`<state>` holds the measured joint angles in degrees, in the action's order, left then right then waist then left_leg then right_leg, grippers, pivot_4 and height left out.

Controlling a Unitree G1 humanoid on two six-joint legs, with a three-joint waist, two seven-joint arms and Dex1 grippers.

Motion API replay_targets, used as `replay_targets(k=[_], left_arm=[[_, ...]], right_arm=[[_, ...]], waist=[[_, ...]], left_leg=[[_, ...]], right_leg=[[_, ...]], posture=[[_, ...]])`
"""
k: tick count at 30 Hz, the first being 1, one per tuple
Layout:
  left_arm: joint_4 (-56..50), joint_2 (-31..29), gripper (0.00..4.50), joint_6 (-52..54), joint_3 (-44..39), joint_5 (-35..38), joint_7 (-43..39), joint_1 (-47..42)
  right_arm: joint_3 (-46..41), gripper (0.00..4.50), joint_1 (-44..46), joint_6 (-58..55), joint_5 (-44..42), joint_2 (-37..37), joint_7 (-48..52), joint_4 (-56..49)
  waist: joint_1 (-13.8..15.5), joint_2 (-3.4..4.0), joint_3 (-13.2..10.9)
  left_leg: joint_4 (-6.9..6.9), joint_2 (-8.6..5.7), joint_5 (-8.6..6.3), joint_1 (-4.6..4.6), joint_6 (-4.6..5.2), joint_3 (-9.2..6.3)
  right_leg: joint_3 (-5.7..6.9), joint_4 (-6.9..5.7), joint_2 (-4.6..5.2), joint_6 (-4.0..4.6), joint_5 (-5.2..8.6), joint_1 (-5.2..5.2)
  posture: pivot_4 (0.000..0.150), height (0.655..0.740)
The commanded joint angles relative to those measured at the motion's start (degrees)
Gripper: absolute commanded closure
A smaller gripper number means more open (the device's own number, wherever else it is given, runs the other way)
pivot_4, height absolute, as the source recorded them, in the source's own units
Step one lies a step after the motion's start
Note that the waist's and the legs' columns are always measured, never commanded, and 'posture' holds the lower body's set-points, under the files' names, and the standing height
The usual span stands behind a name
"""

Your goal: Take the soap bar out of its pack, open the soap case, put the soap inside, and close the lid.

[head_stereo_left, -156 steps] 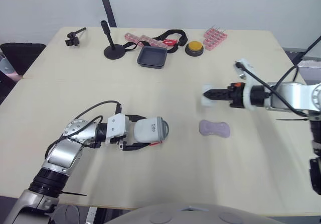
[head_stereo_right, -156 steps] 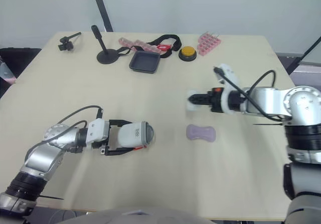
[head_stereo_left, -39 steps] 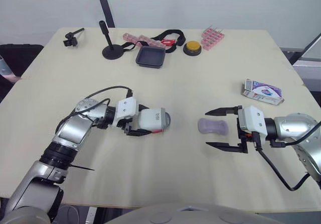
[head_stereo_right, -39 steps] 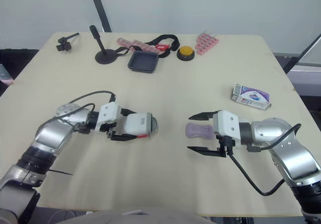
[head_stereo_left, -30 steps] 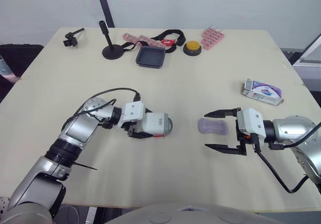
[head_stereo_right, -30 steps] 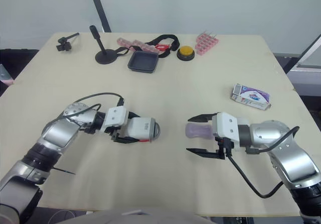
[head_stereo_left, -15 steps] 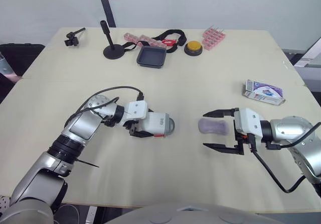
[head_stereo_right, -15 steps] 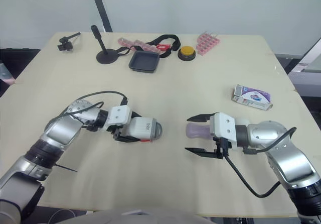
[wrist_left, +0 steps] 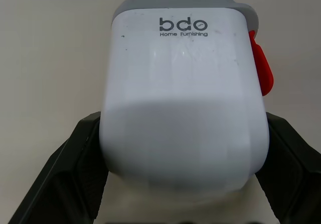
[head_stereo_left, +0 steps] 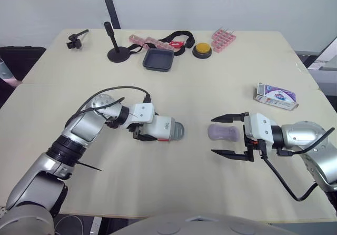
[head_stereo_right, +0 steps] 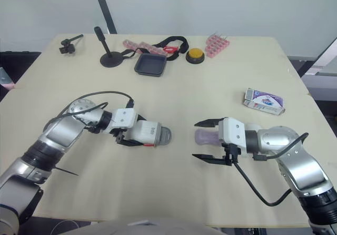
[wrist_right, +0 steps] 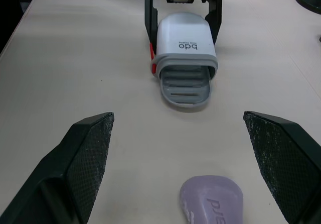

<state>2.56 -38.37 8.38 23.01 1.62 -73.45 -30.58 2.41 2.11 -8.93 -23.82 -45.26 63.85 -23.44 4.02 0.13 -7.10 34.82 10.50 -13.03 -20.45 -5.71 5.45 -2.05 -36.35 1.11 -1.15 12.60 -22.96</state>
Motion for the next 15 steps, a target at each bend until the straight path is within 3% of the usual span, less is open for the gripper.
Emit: replay_targets(k=[1, 9, 15], left_arm=[[-0.8, -0.2, 1.04, 1.0, -2.2, 0.3, 1.3, -0.4], [-2.5, 1.8, 1.04, 2.5, -1.1, 1.2, 1.3, -1.1], [-4.5, -2.9, 1.04, 2.8, -3.9, 2.4, -0.3, 2.2]], right_arm=[[-0.2, 0.04, 0.1, 0.0, 0.0, 0.3, -0.7, -1.7], [-0.1, 0.04, 1.5, -0.1, 0.2, 0.7, -1.0, -0.9], [0.1, 0.04, 1.4, 0.0, 0.4, 0.9, -1.2, -1.0]], waist=[[0.1, 0.00, 0.0], [0.3, -0.01, 0.0], [-0.3, 0.00, 0.0]], left_leg=[[0.01, -0.01, 0.00, -0.01, 0.00, 0.00], [0.01, -0.04, 0.00, -0.02, 0.00, 0.00], [-0.09, 0.01, 0.01, 0.01, -0.02, -0.01]], right_leg=[[0.01, 0.00, 0.01, 0.00, 0.00, 0.00], [0.02, 0.01, 0.05, 0.00, 0.00, 0.01], [0.02, 0.06, -0.03, 0.00, 0.00, 0.01]], posture=[[0.150, 0.7400], [0.150, 0.7400], [0.150, 0.7400]])
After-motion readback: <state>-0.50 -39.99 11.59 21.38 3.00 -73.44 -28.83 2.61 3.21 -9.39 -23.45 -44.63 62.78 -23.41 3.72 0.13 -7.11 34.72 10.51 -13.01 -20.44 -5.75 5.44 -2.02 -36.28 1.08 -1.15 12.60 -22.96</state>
